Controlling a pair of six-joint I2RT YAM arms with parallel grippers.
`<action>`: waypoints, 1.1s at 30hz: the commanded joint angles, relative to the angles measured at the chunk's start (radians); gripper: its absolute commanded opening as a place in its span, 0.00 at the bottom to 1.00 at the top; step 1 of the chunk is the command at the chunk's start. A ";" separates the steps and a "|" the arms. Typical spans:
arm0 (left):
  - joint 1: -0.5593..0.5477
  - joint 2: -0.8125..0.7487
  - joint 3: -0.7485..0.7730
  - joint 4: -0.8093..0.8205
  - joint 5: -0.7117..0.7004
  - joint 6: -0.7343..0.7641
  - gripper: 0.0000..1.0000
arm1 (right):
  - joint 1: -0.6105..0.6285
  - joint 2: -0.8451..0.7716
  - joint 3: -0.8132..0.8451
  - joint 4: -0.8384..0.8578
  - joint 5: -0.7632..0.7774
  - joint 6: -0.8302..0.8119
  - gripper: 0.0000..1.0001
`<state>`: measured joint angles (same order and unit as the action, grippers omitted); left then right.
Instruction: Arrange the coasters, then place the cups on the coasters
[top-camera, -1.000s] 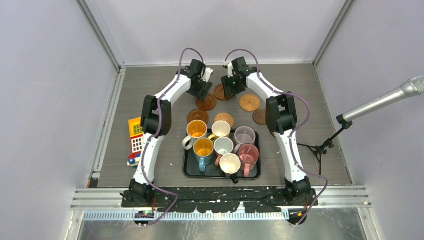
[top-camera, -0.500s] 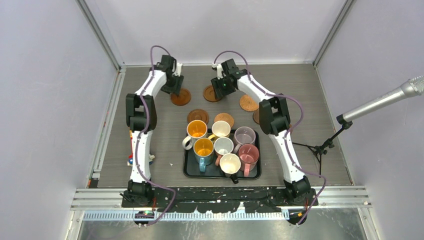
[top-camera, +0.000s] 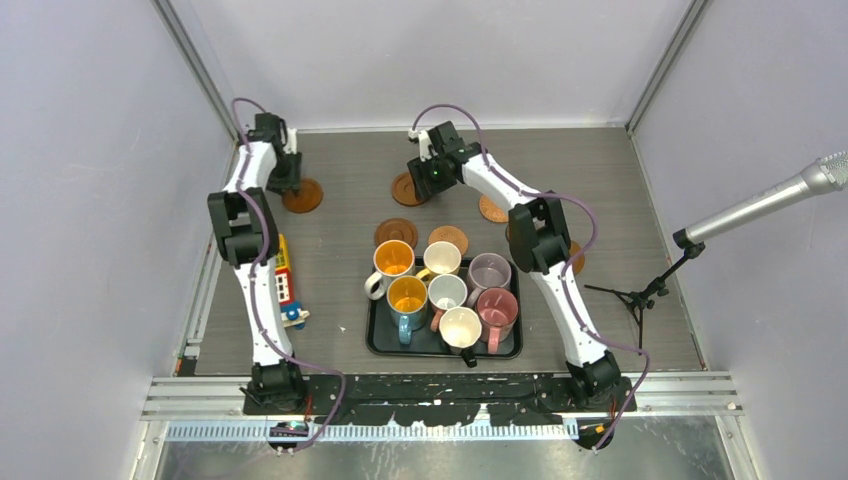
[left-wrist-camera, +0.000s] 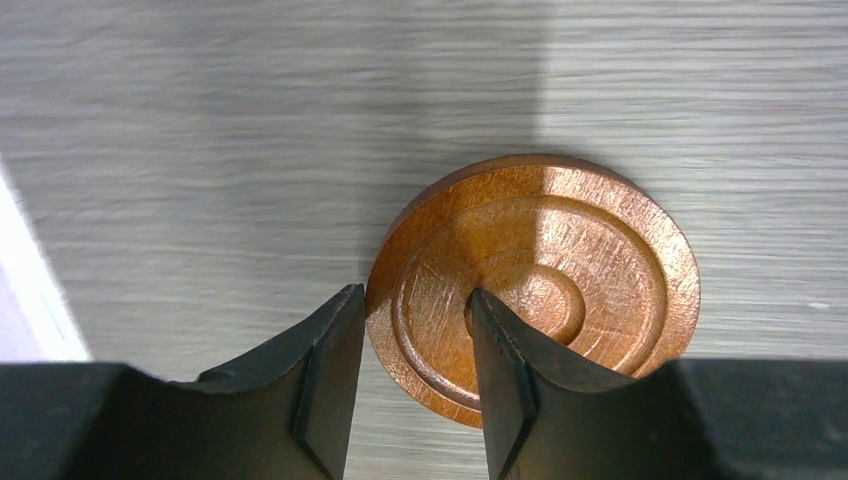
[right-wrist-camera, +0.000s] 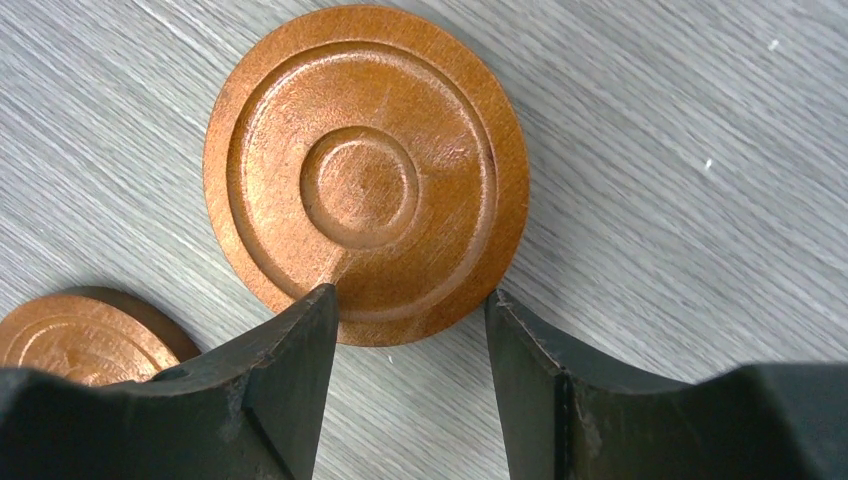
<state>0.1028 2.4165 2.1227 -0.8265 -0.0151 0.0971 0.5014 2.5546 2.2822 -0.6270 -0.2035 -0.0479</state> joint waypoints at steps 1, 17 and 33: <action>0.095 -0.007 -0.035 -0.059 -0.087 0.057 0.44 | 0.028 0.037 0.045 0.028 -0.012 0.027 0.60; 0.151 0.013 0.065 -0.033 0.006 0.062 0.60 | 0.071 0.077 0.084 0.072 -0.020 0.046 0.60; -0.120 -0.069 0.108 -0.058 0.281 0.057 0.89 | 0.059 0.002 0.149 0.107 -0.072 0.064 0.66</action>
<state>0.1001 2.3989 2.1818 -0.8810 0.1761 0.1436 0.5735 2.6286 2.3898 -0.5461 -0.2462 0.0082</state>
